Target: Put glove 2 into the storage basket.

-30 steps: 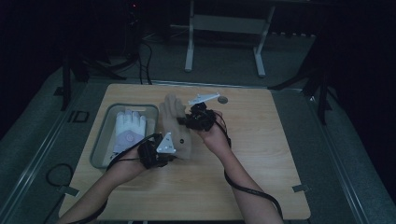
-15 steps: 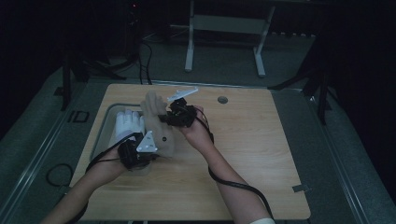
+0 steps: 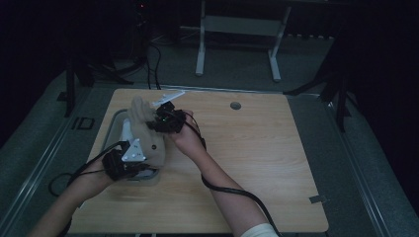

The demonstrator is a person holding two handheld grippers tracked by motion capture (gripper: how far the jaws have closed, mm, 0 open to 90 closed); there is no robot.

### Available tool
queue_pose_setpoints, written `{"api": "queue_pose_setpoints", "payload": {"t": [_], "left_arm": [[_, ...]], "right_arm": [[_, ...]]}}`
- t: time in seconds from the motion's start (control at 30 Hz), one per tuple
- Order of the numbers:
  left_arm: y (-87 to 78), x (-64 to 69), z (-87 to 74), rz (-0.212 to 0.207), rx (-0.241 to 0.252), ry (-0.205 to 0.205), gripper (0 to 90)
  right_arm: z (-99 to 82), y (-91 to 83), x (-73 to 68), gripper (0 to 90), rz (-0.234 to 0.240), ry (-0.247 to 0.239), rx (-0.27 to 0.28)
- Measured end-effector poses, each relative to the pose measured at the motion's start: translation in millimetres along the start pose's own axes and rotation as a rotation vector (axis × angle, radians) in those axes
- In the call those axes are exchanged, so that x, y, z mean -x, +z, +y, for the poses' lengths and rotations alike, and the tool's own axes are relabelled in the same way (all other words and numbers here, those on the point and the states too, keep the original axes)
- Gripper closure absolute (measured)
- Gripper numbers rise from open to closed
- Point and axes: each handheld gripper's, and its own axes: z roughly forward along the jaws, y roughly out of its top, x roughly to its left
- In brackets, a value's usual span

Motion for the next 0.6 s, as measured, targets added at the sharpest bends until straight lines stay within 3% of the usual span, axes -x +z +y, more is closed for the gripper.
{"api": "queue_pose_setpoints", "payload": {"t": [0.27,0.6], "left_arm": [[-10.5,-7.8,-22.0,0.018,-0.013,-0.041,81.4],[3.9,-11.2,-35.6,0.011,-0.024,-0.087,81.3]], "right_arm": [[10.1,24.5,-11.0,76.5,0.034,-0.004,-0.005],[1.2,51.7,-8.9,76.5,0.028,0.007,-0.041]]}}
